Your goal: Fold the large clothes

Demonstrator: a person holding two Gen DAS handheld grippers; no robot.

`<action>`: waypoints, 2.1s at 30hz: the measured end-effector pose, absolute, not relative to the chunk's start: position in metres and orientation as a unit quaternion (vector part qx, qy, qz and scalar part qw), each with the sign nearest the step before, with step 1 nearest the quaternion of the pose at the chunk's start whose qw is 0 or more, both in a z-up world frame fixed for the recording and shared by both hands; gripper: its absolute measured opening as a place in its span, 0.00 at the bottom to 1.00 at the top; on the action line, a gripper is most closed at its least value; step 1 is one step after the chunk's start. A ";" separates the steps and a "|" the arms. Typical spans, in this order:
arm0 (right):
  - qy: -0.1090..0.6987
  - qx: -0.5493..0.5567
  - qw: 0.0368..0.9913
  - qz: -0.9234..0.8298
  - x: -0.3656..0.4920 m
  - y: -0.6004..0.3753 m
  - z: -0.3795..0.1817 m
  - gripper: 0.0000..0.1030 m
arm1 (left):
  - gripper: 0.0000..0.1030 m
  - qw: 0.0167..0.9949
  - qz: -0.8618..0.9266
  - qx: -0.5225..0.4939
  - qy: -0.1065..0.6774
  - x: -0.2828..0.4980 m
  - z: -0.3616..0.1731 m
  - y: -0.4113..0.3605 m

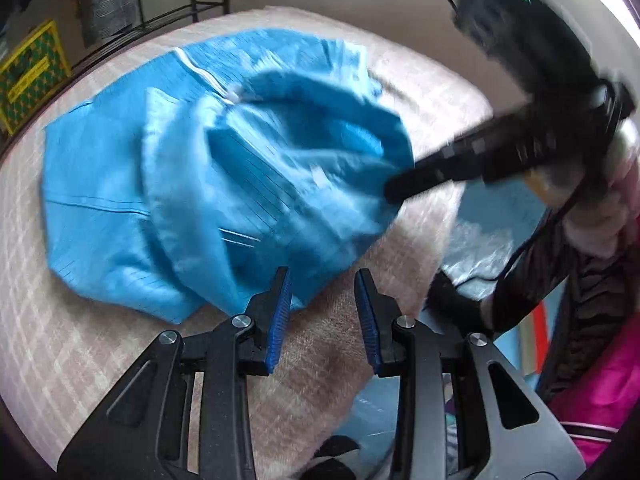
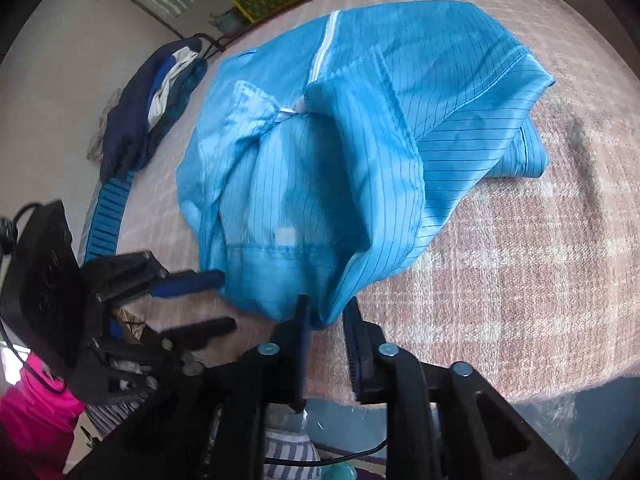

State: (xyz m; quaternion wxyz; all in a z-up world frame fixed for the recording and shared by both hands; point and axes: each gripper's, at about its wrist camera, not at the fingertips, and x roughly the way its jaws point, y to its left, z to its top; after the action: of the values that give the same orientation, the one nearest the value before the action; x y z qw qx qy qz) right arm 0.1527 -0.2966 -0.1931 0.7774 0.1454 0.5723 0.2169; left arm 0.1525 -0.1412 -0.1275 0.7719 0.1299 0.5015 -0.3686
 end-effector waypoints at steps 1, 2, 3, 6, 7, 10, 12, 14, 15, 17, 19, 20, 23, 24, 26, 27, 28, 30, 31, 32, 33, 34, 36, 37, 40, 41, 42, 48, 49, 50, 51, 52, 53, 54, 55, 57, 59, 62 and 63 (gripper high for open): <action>0.558 0.154 0.784 0.226 0.149 -0.305 -0.184 0.32 | 0.32 0.778 -0.367 0.109 0.498 0.155 -0.117 -0.132; 0.541 0.166 0.790 0.234 0.148 -0.316 -0.174 0.33 | 0.32 0.785 -0.364 0.084 0.494 0.161 -0.107 -0.119; 0.526 0.174 0.799 0.234 0.148 -0.325 -0.165 0.35 | 0.32 0.795 -0.354 0.063 0.489 0.167 -0.098 -0.106; 0.484 0.179 0.837 0.180 0.157 -0.361 -0.147 0.52 | 0.44 0.822 -0.301 -0.008 0.483 0.200 -0.086 -0.061; 0.474 0.173 0.850 0.151 0.164 -0.374 -0.145 0.58 | 0.49 0.828 -0.281 -0.032 0.484 0.212 -0.086 -0.046; 0.460 0.181 0.865 0.082 0.192 -0.409 -0.152 0.60 | 0.49 0.832 -0.215 -0.124 0.497 0.258 -0.101 0.003; 0.464 0.219 0.855 0.072 0.214 -0.427 -0.165 0.60 | 0.49 0.818 -0.192 -0.175 0.514 0.281 -0.117 0.027; 0.478 0.252 0.839 0.067 0.232 -0.438 -0.183 0.59 | 0.49 0.801 -0.196 -0.203 0.528 0.296 -0.131 0.036; 0.483 0.262 0.833 0.067 0.238 -0.442 -0.190 0.57 | 0.49 0.797 -0.193 -0.212 0.532 0.299 -0.137 0.039; 0.492 0.283 0.820 0.077 0.247 -0.444 -0.203 0.49 | 0.49 0.782 -0.194 -0.235 0.544 0.309 -0.151 0.041; 0.494 0.296 0.811 0.101 0.253 -0.439 -0.207 0.20 | 0.49 0.772 -0.194 -0.252 0.550 0.316 -0.162 0.042; 0.493 0.291 0.813 0.106 0.254 -0.435 -0.206 0.13 | 0.36 0.769 -0.196 -0.254 0.553 0.320 -0.166 0.041; 0.495 0.253 0.824 0.109 0.246 -0.421 -0.198 0.00 | 0.01 0.770 -0.196 -0.236 0.559 0.321 -0.169 0.035; 0.499 0.242 0.825 0.111 0.242 -0.418 -0.199 0.00 | 0.01 0.775 -0.194 -0.233 0.555 0.319 -0.168 0.035; 0.520 0.212 0.821 0.104 0.241 -0.411 -0.210 0.00 | 0.01 0.782 -0.184 -0.217 0.554 0.314 -0.169 0.031; 0.530 0.199 0.819 0.100 0.242 -0.408 -0.216 0.00 | 0.01 0.784 -0.184 -0.213 0.553 0.311 -0.170 0.032; 0.532 0.191 0.819 0.098 0.242 -0.406 -0.218 0.00 | 0.01 0.783 -0.185 -0.209 0.555 0.310 -0.171 0.031; 0.535 0.172 0.822 0.099 0.243 -0.403 -0.215 0.00 | 0.01 0.790 -0.180 -0.191 0.554 0.308 -0.169 0.027; 0.535 0.152 0.825 0.098 0.242 -0.400 -0.210 0.02 | 0.01 0.797 -0.175 -0.176 0.551 0.307 -0.167 0.022; 0.536 0.133 0.829 0.089 0.241 -0.399 -0.203 0.05 | 0.01 0.804 -0.168 -0.163 0.547 0.309 -0.163 0.014; 0.527 0.122 0.837 0.081 0.238 -0.400 -0.194 0.16 | 0.01 0.812 -0.158 -0.154 0.540 0.308 -0.156 0.014; 0.509 0.115 0.849 0.078 0.234 -0.402 -0.183 0.23 | 0.01 0.817 -0.155 -0.152 0.534 0.307 -0.149 0.015; 0.469 0.111 0.872 0.084 0.229 -0.405 -0.159 0.24 | 0.02 0.834 -0.149 -0.146 0.511 0.307 -0.131 0.015; 0.442 0.108 0.886 0.092 0.229 -0.404 -0.148 0.26 | 0.02 0.842 -0.151 -0.142 0.498 0.309 -0.123 0.013; 0.396 0.075 0.909 0.107 0.250 -0.387 -0.128 0.32 | 0.03 0.858 -0.167 -0.110 0.473 0.328 -0.103 -0.007; 0.388 0.059 0.913 0.115 0.261 -0.378 -0.125 0.32 | 0.03 0.861 -0.172 -0.099 0.468 0.339 -0.099 -0.018; 0.383 0.043 0.915 0.119 0.273 -0.368 -0.124 0.32 | 0.03 0.863 -0.178 -0.090 0.463 0.349 -0.098 -0.028; 0.402 0.040 0.904 0.141 0.345 -0.332 -0.147 0.31 | 0.09 0.870 -0.186 -0.047 0.455 0.402 -0.111 -0.072; 0.409 0.038 0.901 0.137 0.353 -0.329 -0.154 0.31 | 0.09 0.867 -0.186 -0.048 0.460 0.411 -0.119 -0.077; 0.418 0.038 0.898 0.131 0.360 -0.328 -0.162 0.31 | 0.09 0.865 -0.178 -0.046 0.467 0.420 -0.127 -0.080; 0.428 0.043 0.894 0.128 0.365 -0.330 -0.170 0.31 | 0.09 0.865 -0.169 -0.041 0.471 0.427 -0.135 -0.079; 0.438 0.048 0.889 0.125 0.370 -0.331 -0.178 0.31 | 0.09 0.865 -0.160 -0.033 0.475 0.433 -0.143 -0.078; 0.449 0.049 0.884 0.117 0.375 -0.332 -0.186 0.31 | 0.09 0.864 -0.146 -0.023 0.481 0.440 -0.153 -0.078; 0.457 0.044 0.882 0.109 0.377 -0.334 -0.192 0.31 | 0.09 0.863 -0.138 -0.024 0.485 0.443 -0.161 -0.073; 0.464 0.036 0.879 0.101 0.379 -0.335 -0.197 0.28 | 0.10 0.861 -0.131 -0.032 0.490 0.447 -0.171 -0.069; 0.474 0.040 0.875 0.094 0.379 -0.340 -0.205 0.28 | 0.17 0.861 -0.132 -0.043 0.489 0.453 -0.182 -0.063; 0.482 0.033 0.870 0.094 0.376 -0.342 -0.210 0.28 | 0.18 0.862 -0.138 -0.046 0.486 0.454 -0.187 -0.061; 0.488 0.004 0.867 0.095 0.367 -0.339 -0.205 0.29 | 0.18 0.860 -0.140 -0.062 0.486 0.452 -0.187 -0.055; 0.488 0.007 0.867 0.100 0.361 -0.343 -0.200 0.29 | 0.18 0.859 -0.142 -0.066 0.487 0.450 -0.183 -0.052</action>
State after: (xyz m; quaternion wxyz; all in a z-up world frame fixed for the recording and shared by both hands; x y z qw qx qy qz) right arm 0.3606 -0.3429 -0.2004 0.8672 0.0072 0.4877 0.0999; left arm 0.4504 -0.0521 -0.1829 0.8592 -0.0662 0.4871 -0.1421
